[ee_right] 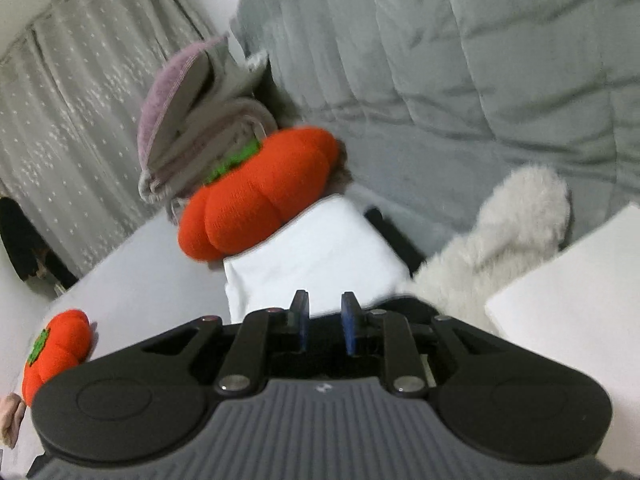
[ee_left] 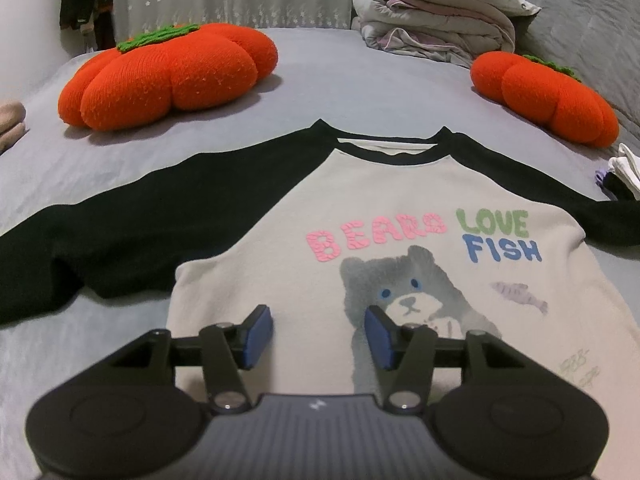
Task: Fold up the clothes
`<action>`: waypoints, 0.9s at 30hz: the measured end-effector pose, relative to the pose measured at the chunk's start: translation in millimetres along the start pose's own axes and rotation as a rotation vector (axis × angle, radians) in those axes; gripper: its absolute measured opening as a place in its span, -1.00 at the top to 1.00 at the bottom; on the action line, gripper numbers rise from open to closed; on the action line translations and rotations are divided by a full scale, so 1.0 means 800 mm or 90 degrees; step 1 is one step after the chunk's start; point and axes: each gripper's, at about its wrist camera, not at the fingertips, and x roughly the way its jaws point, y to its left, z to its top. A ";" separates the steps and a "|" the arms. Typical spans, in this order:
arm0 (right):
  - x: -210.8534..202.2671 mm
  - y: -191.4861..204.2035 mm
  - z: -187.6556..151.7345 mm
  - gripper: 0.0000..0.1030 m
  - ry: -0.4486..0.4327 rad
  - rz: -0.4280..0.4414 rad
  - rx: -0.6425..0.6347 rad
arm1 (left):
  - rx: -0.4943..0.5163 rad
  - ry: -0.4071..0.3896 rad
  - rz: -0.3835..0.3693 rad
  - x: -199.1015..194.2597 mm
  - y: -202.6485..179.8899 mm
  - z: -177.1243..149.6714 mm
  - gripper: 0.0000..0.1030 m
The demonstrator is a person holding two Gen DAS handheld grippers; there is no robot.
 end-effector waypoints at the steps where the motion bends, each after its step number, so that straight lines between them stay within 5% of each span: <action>1: 0.003 0.000 -0.001 0.27 0.012 -0.011 0.001 | 0.001 -0.001 0.001 0.000 0.000 0.000 -0.06; 5: 0.009 -0.010 -0.004 0.17 0.034 -0.068 0.032 | 0.003 -0.001 0.002 0.000 -0.001 -0.001 -0.06; 11: 0.032 -0.045 0.002 0.17 0.064 0.016 0.235 | 0.012 -0.006 0.010 0.000 -0.005 -0.003 -0.08; 14: 0.054 -0.032 0.001 0.19 0.083 -0.037 0.205 | 0.009 -0.006 0.008 0.000 -0.003 -0.003 -0.08; 15: 0.058 -0.026 0.000 0.48 0.085 -0.066 0.184 | 0.009 -0.005 0.007 0.000 -0.003 -0.002 -0.08; 17: 0.060 -0.020 -0.002 0.76 0.077 -0.099 0.158 | 0.008 -0.004 0.006 0.000 -0.003 -0.002 -0.08; 22: 0.019 0.008 0.009 0.87 -0.021 -0.067 0.094 | 0.006 -0.002 0.001 -0.001 0.000 -0.001 -0.08; 27: -0.036 0.073 0.004 0.87 -0.219 0.082 -0.093 | 0.006 -0.002 0.001 -0.001 -0.001 -0.001 -0.08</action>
